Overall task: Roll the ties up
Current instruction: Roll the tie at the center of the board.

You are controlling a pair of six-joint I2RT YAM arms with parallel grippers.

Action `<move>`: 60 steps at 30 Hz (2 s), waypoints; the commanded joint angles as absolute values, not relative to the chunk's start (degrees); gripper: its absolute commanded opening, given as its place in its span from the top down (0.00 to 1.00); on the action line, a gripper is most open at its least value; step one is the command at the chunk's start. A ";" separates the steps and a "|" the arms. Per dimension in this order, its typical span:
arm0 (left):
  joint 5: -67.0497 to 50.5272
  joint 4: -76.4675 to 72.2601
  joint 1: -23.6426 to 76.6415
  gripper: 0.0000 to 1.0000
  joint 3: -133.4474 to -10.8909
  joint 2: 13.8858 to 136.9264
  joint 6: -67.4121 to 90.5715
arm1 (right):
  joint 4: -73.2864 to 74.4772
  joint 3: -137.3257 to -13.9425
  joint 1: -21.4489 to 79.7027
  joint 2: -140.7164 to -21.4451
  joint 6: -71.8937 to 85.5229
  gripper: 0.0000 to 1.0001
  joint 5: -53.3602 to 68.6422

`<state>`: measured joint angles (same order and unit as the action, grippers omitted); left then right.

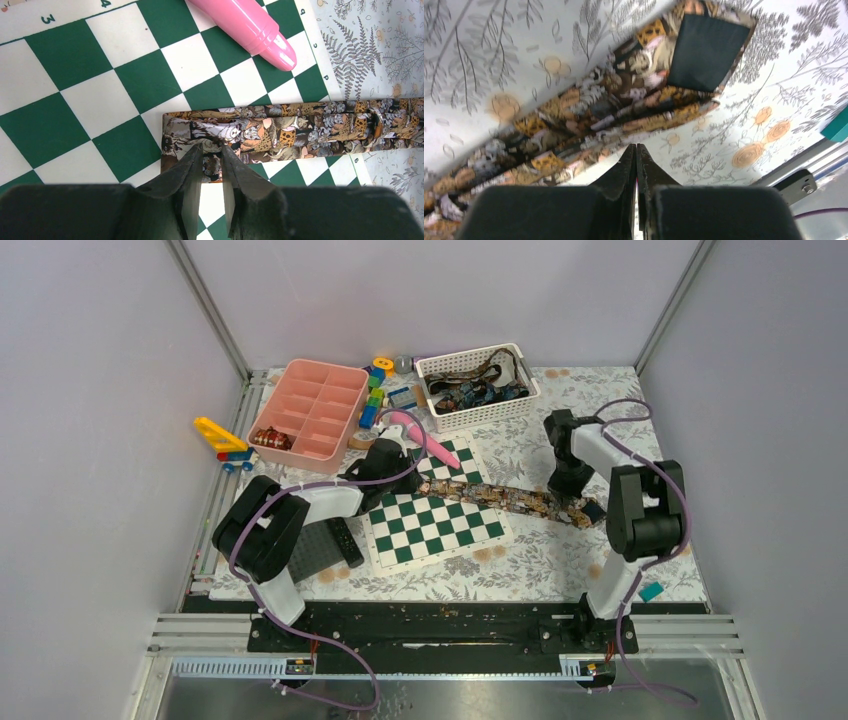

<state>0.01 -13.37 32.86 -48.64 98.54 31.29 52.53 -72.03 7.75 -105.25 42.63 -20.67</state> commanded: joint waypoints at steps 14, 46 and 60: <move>0.96 -12.80 33.26 0.77 -49.36 98.07 29.89 | 54.41 -62.09 5.30 -98.94 53.83 0.99 -15.07; 1.16 -12.49 33.35 0.78 -49.76 99.11 29.87 | 52.17 -72.22 0.28 -107.56 52.69 1.00 -21.78; 0.97 -12.61 33.39 0.78 -49.69 99.08 29.84 | 45.23 -72.42 -1.49 -102.01 46.89 1.00 -20.14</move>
